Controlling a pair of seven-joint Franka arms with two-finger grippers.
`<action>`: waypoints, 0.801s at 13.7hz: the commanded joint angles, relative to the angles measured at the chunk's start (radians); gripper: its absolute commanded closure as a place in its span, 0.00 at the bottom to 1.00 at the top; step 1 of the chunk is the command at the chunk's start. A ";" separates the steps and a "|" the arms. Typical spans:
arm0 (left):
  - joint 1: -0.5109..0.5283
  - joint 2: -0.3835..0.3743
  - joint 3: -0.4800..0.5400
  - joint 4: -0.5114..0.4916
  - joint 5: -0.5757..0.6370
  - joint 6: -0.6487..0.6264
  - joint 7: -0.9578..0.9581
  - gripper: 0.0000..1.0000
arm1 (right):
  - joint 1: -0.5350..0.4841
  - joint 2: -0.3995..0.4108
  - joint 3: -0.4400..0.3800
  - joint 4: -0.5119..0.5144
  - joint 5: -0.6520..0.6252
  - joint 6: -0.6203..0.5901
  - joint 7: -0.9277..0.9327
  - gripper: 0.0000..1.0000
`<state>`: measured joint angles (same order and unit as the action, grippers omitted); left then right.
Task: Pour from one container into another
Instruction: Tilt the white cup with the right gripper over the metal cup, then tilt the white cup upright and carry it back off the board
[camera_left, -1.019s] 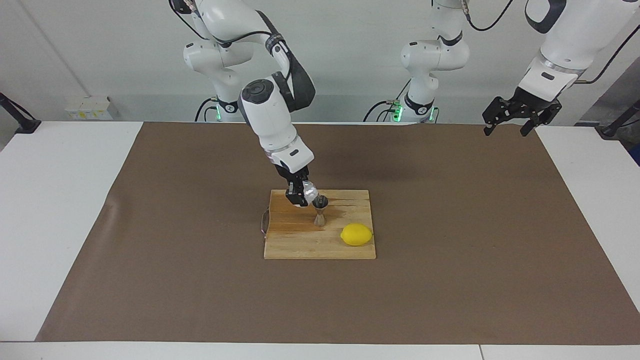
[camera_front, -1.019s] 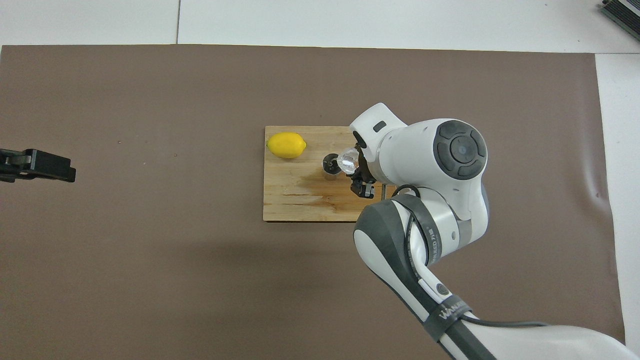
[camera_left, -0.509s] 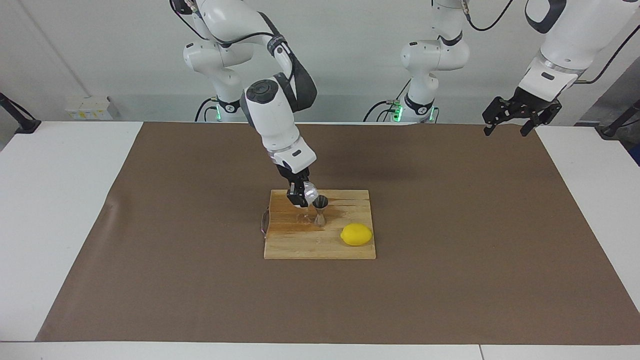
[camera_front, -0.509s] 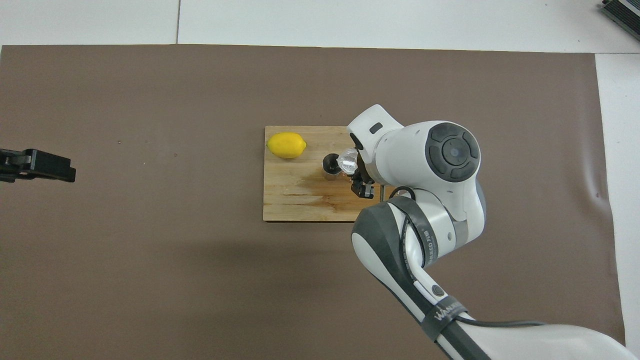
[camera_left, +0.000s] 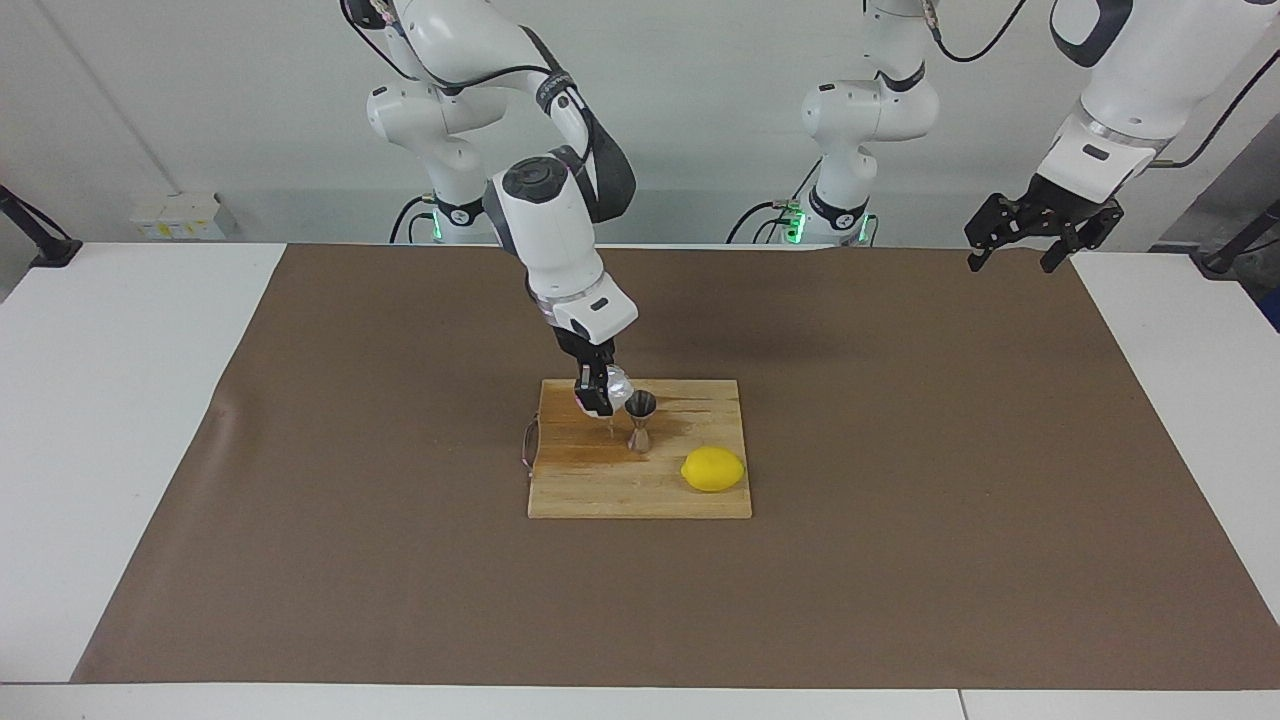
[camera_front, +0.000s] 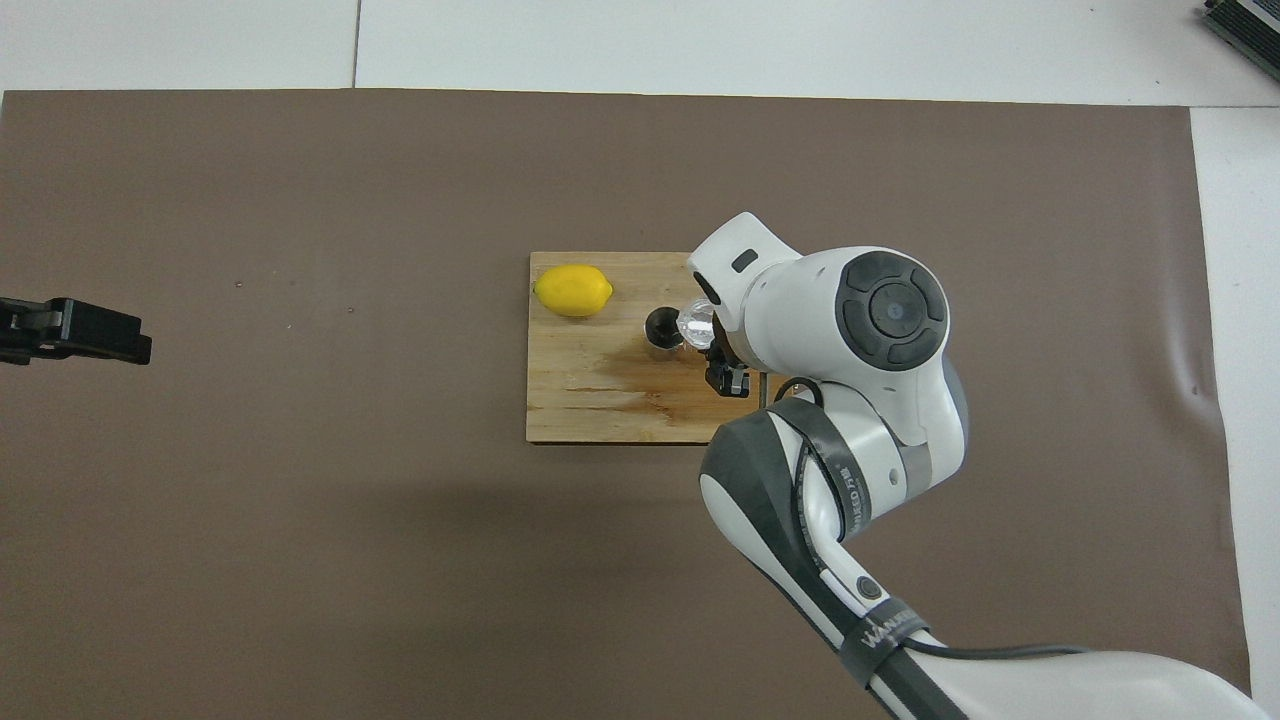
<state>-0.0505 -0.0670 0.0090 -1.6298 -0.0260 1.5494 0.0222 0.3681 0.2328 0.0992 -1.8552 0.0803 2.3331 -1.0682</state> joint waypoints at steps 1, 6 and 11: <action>0.006 -0.005 0.000 -0.004 -0.011 -0.012 0.005 0.00 | -0.021 0.005 0.007 0.007 -0.007 0.022 0.027 0.91; 0.006 -0.005 0.000 -0.004 -0.011 -0.012 0.005 0.00 | -0.056 -0.021 0.005 0.007 0.157 0.009 -0.082 0.91; 0.006 -0.005 0.000 -0.004 -0.011 -0.012 0.004 0.00 | -0.119 -0.032 0.005 -0.001 0.409 0.003 -0.295 0.91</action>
<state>-0.0504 -0.0670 0.0091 -1.6298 -0.0260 1.5493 0.0222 0.2760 0.2155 0.0951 -1.8454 0.4178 2.3396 -1.2911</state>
